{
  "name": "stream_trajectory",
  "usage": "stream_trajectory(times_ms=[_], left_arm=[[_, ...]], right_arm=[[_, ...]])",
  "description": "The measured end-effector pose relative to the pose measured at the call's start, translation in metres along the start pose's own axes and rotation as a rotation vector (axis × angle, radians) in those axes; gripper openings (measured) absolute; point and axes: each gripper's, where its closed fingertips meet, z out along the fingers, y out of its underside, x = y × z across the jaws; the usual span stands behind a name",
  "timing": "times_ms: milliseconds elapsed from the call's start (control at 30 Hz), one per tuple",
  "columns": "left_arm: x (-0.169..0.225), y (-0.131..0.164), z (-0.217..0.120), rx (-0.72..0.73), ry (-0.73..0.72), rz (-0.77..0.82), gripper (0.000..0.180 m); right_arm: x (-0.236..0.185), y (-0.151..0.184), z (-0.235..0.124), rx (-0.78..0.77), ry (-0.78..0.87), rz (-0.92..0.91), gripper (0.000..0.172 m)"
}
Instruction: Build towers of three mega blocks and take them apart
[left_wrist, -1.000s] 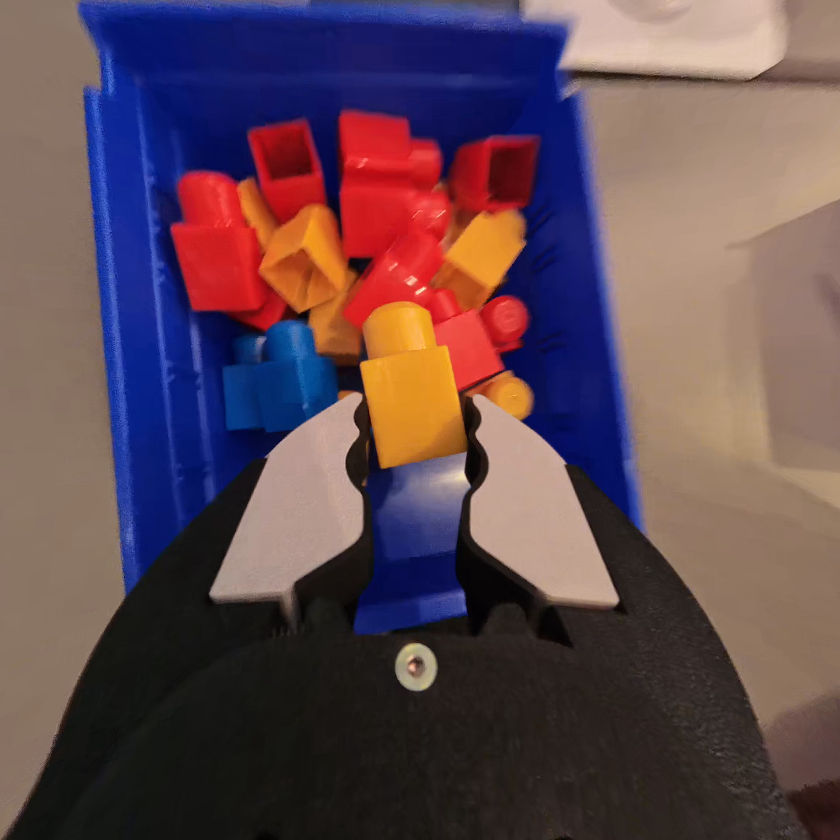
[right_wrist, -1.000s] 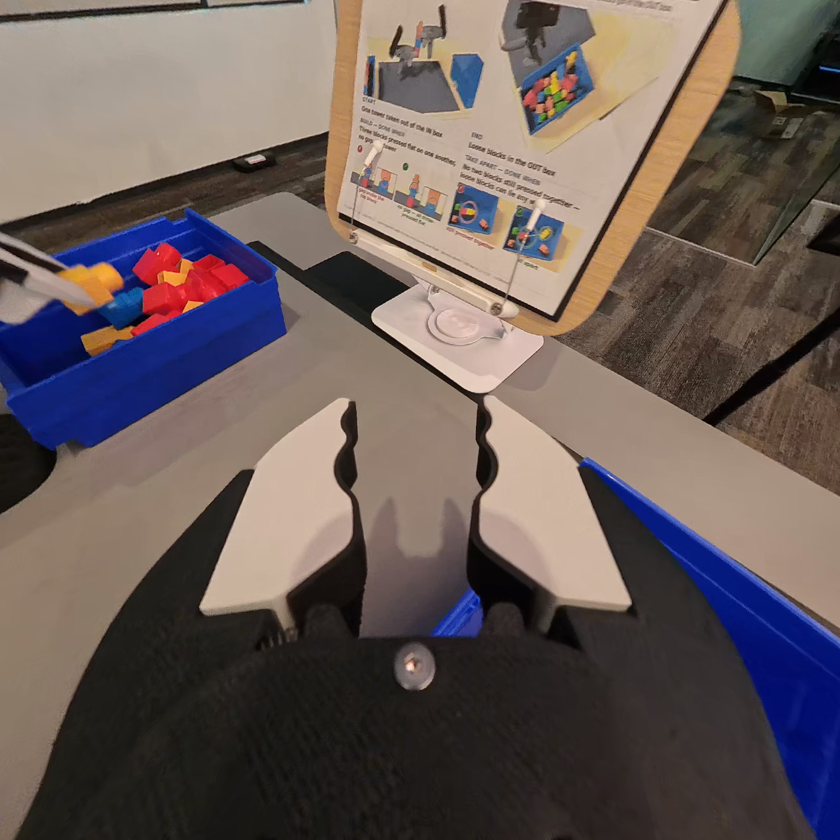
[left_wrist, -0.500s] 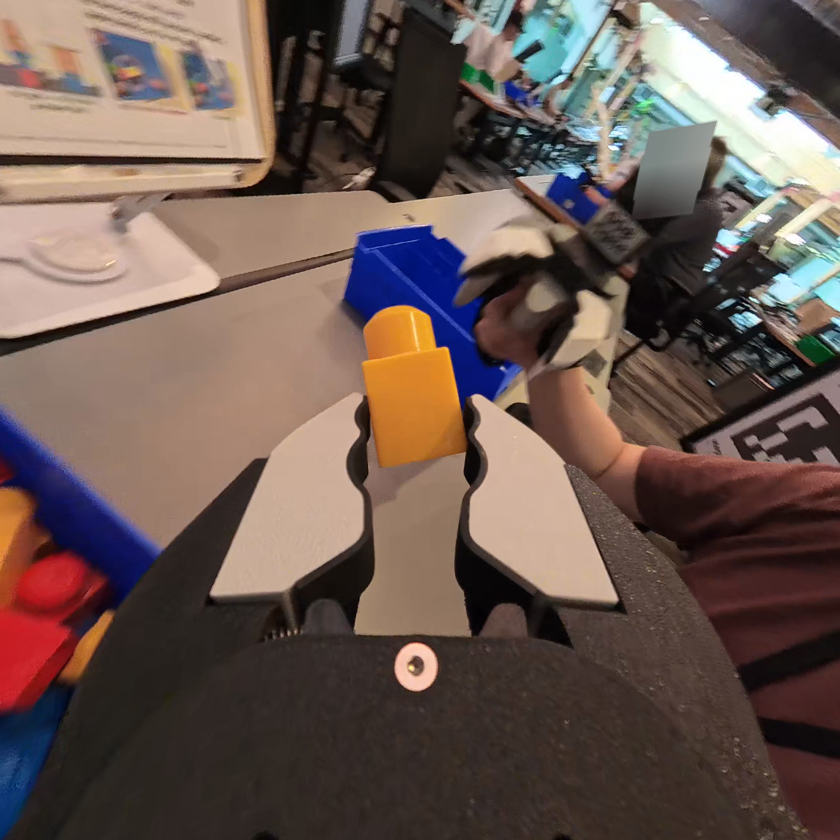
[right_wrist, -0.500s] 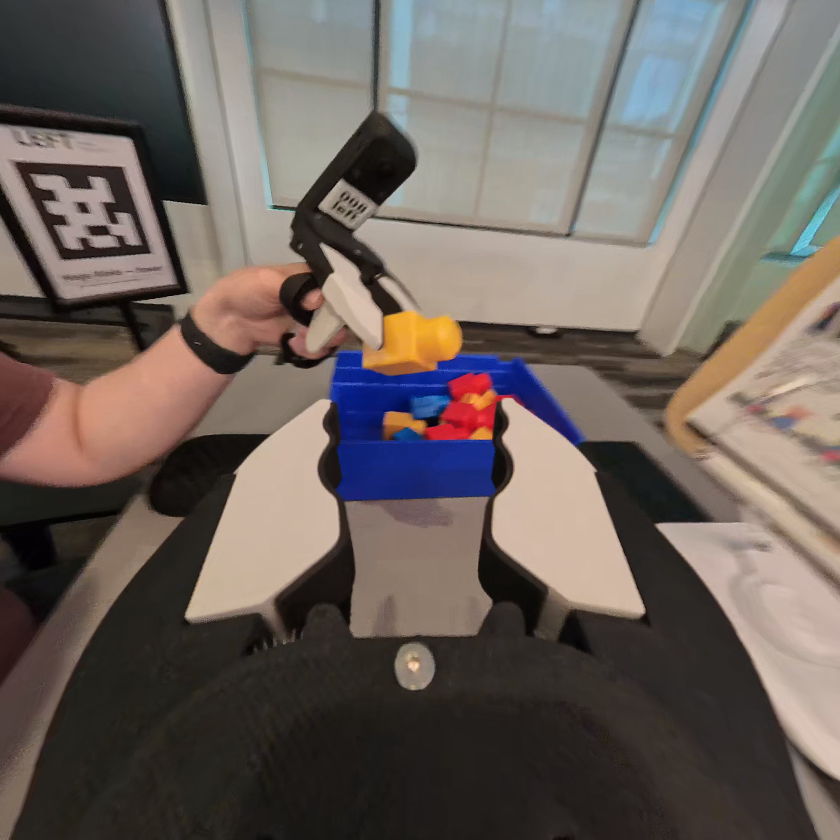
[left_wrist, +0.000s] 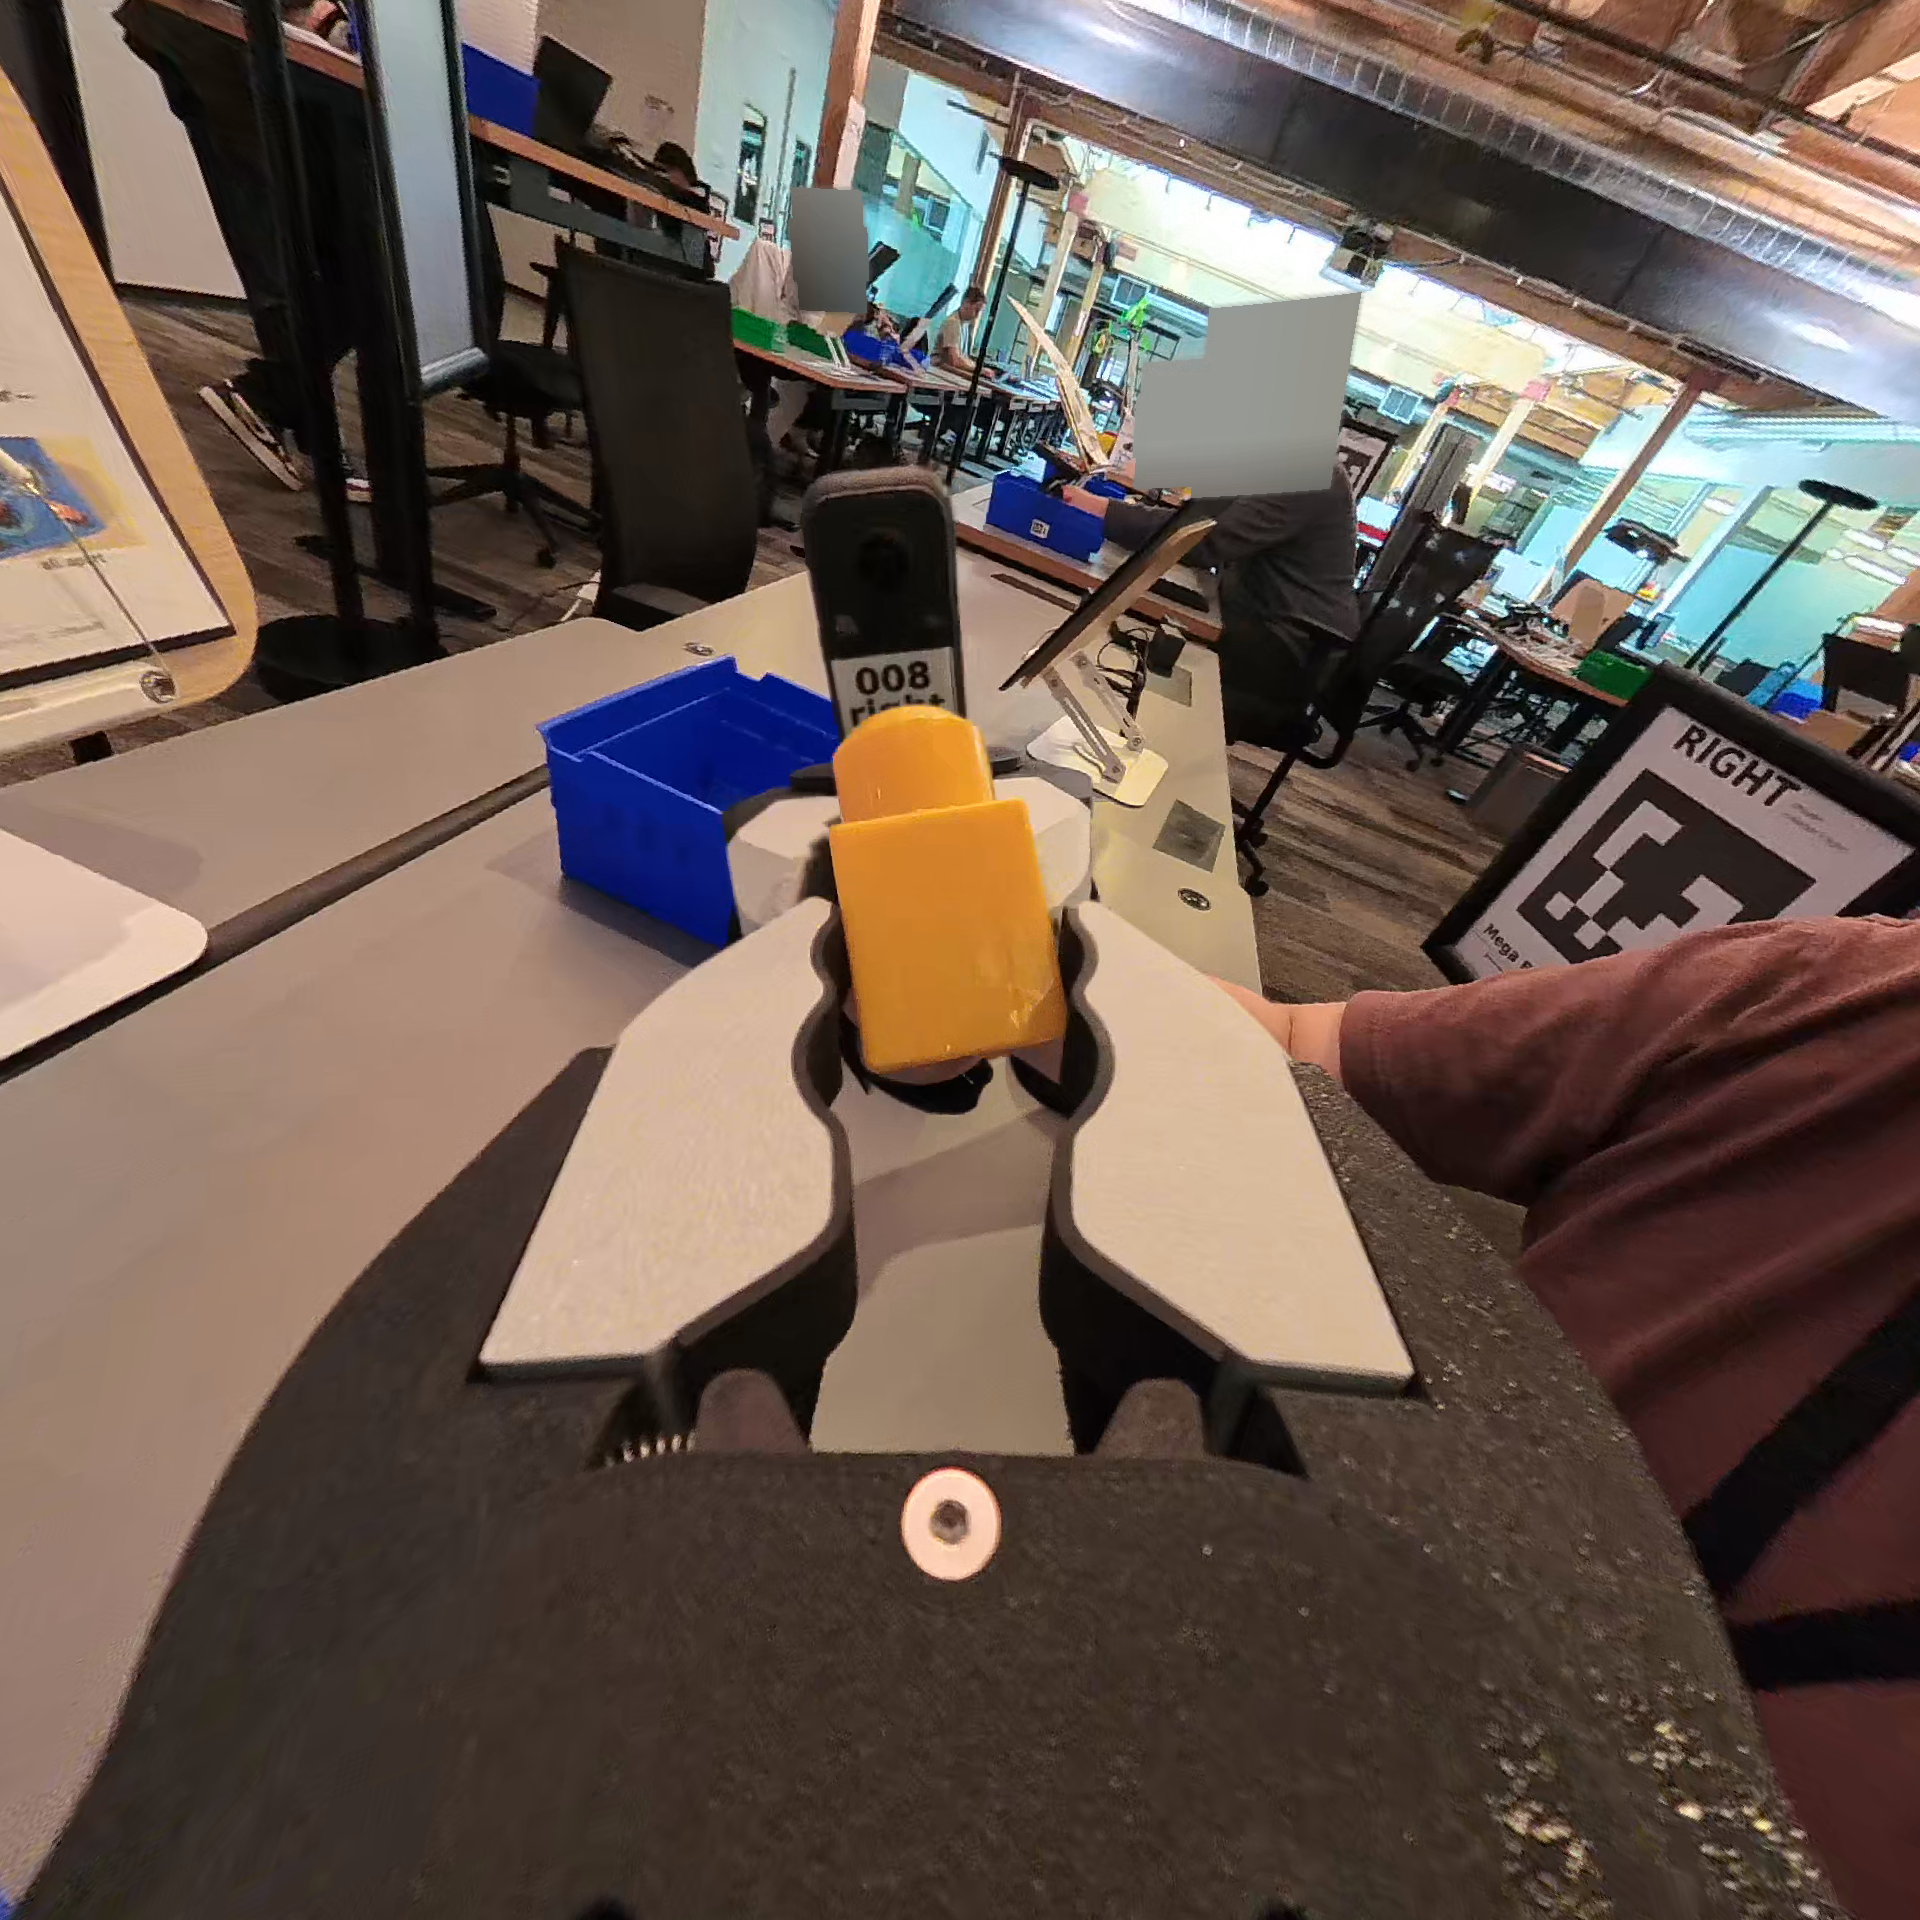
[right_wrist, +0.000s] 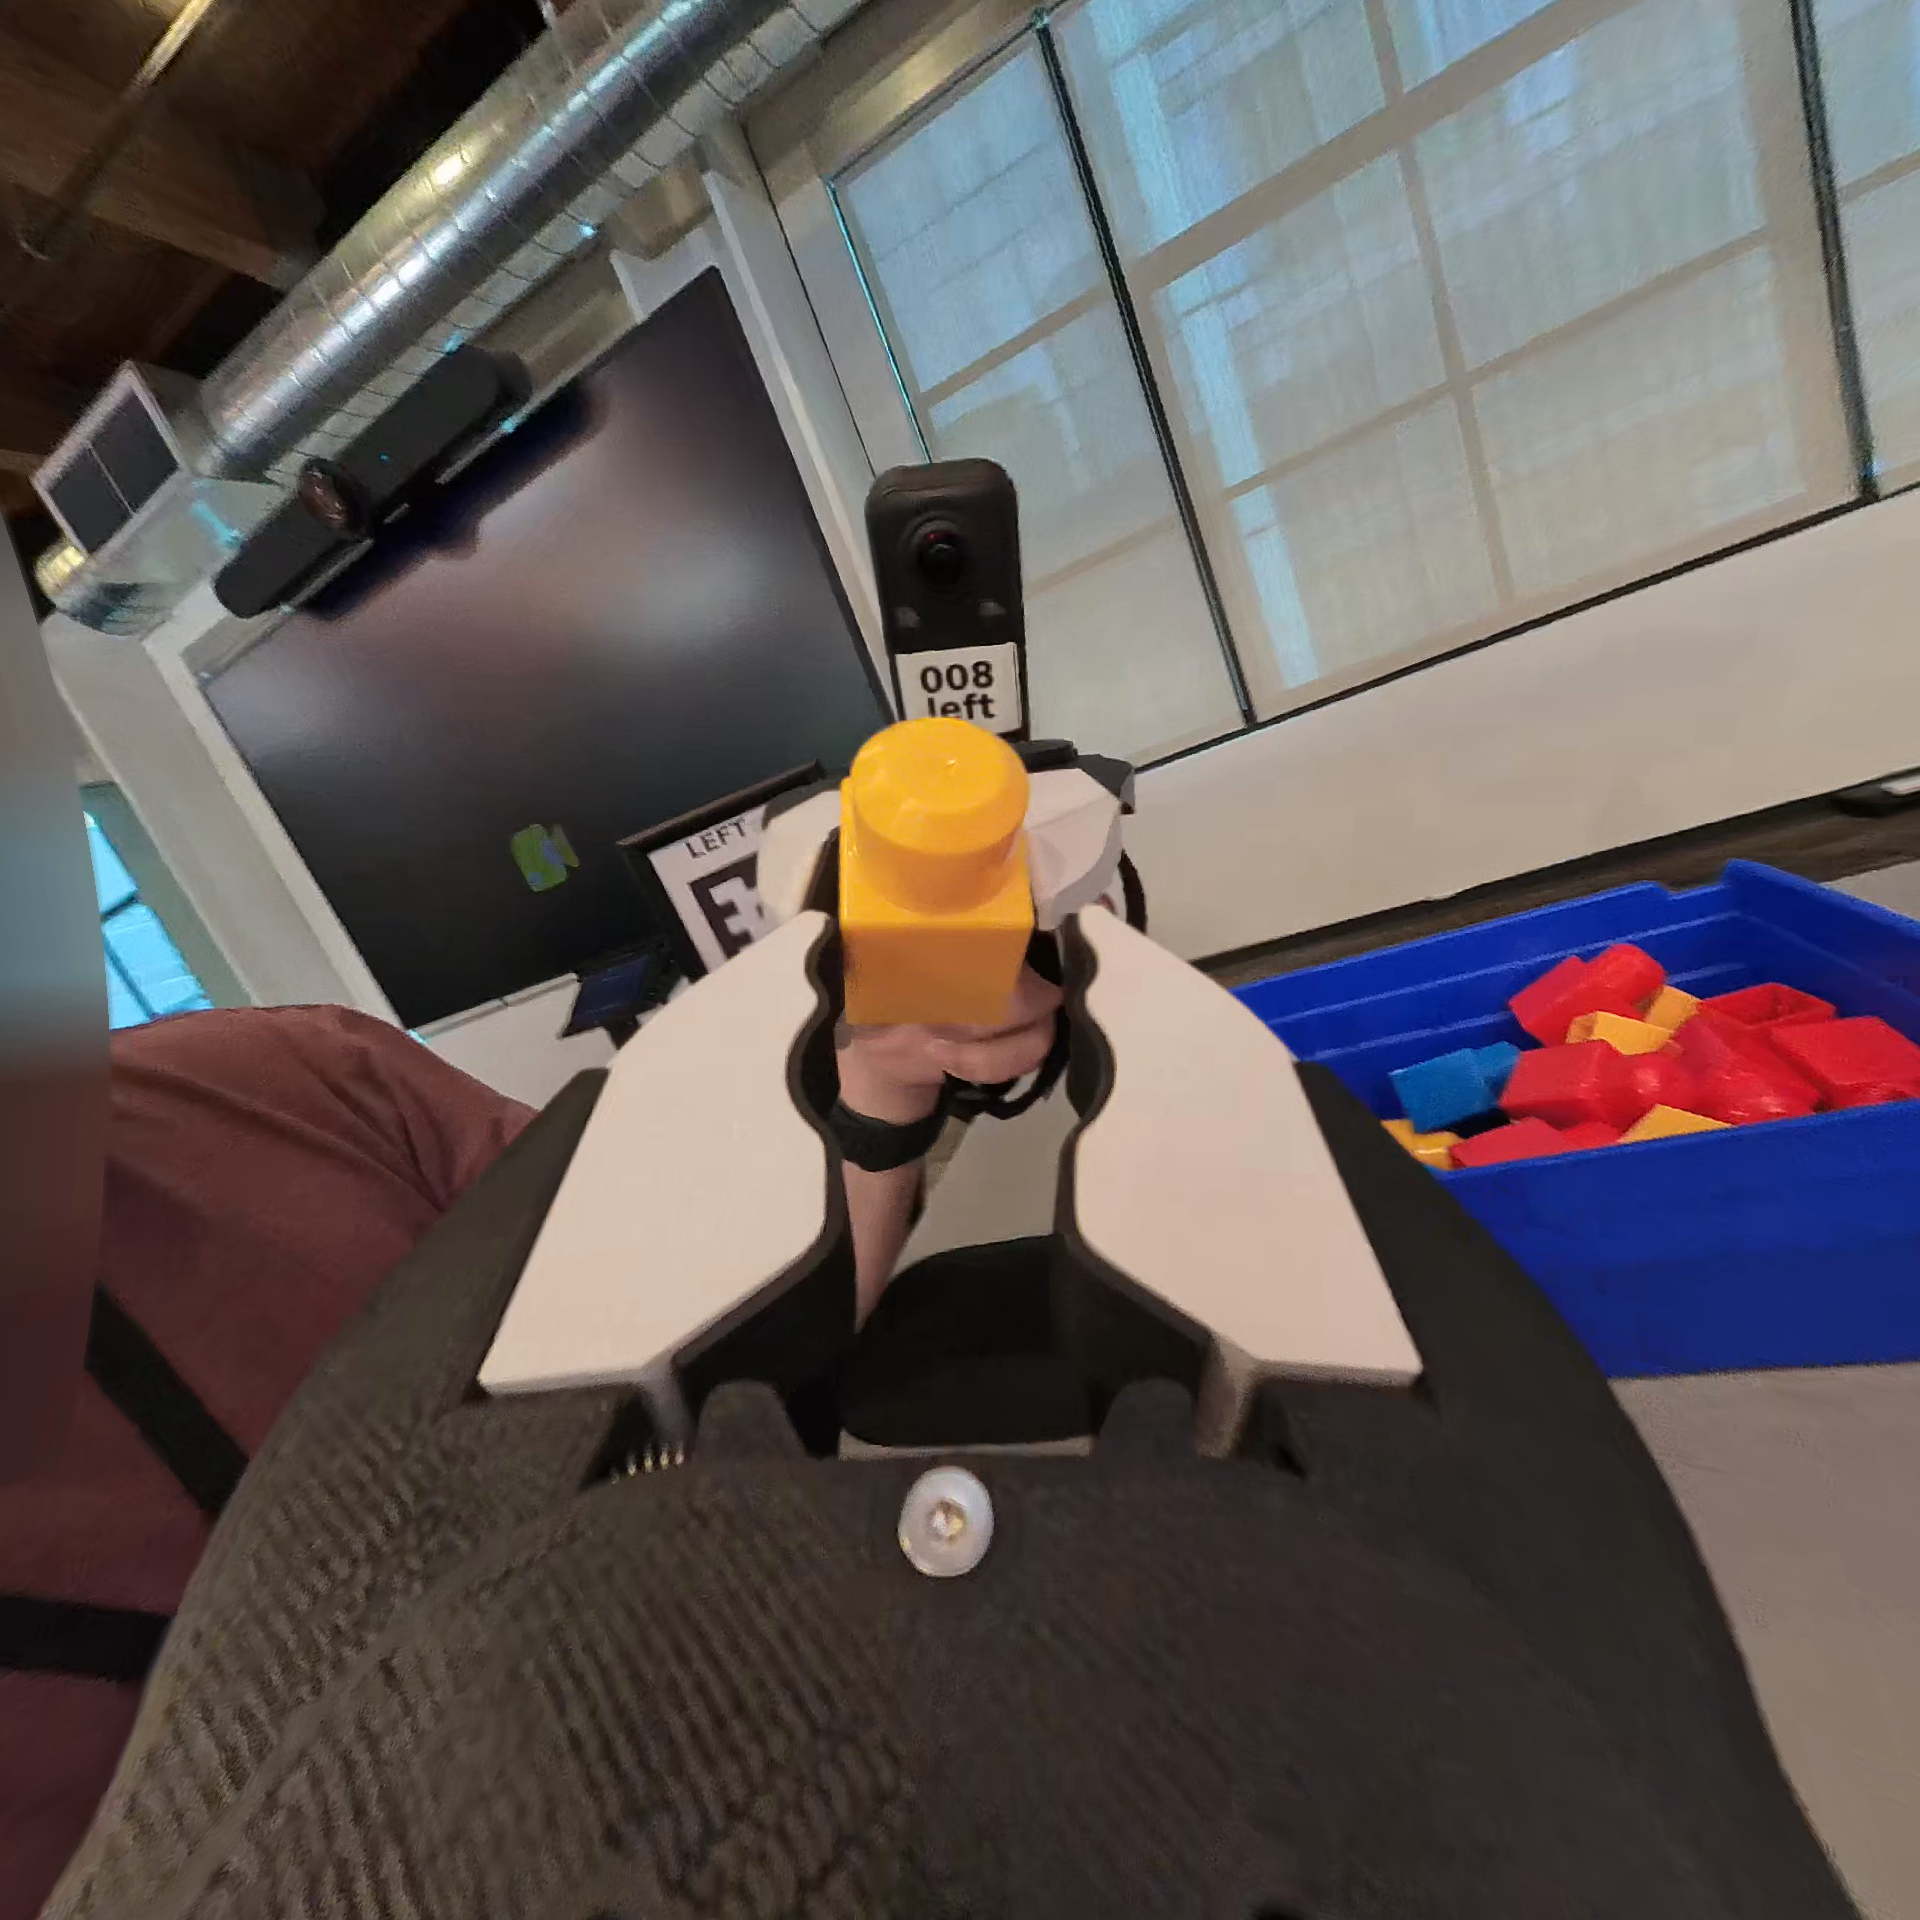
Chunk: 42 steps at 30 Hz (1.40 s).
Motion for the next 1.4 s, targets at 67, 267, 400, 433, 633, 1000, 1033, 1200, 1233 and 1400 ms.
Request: stream_trajectory(times_ms=[67, 267, 400, 433, 633, 1000, 1033, 1200, 1233, 1400], left_arm=[[0.001, 0.000, 0.000, -0.004, -0.002, 0.011, 0.039], [-0.012, 0.003, -0.004, -0.048, -0.150, 0.086, 0.042], [-0.013, 0.008, -0.007, -0.080, -0.183, 0.080, 0.042], [-0.013, 0.009, -0.009, -0.083, -0.192, 0.080, 0.043], [-0.006, 0.012, -0.013, -0.098, -0.188, 0.124, 0.036], [0.022, -0.001, -0.008, 0.030, -0.018, 0.115, 0.036], [0.021, -0.002, -0.007, 0.037, -0.024, 0.112, 0.036], [0.019, 0.002, -0.002, 0.021, -0.037, 0.092, 0.035], [0.019, 0.004, -0.002, 0.011, -0.040, 0.084, 0.035], [0.003, 0.004, -0.033, -0.023, -0.195, 0.088, 0.051]], right_arm=[[0.000, 0.000, -0.001, 0.010, -0.023, 0.021, 0.040], [0.005, 0.001, -0.003, 0.023, 0.010, -0.004, 0.033], [0.004, 0.001, -0.002, 0.007, 0.039, -0.084, 0.033], [0.003, 0.001, -0.003, -0.001, 0.052, -0.111, 0.033], [-0.003, 0.002, -0.001, -0.086, 0.117, -0.291, 0.033], [-0.033, -0.006, 0.009, 0.004, 0.003, -0.248, 0.048], [-0.035, -0.006, 0.010, 0.012, -0.007, -0.236, 0.045], [-0.031, -0.011, 0.009, 0.072, 0.000, -0.158, 0.037], [-0.030, -0.011, 0.008, 0.068, 0.001, -0.145, 0.036], [-0.026, -0.030, -0.008, 0.101, 0.040, -0.132, 0.036]])
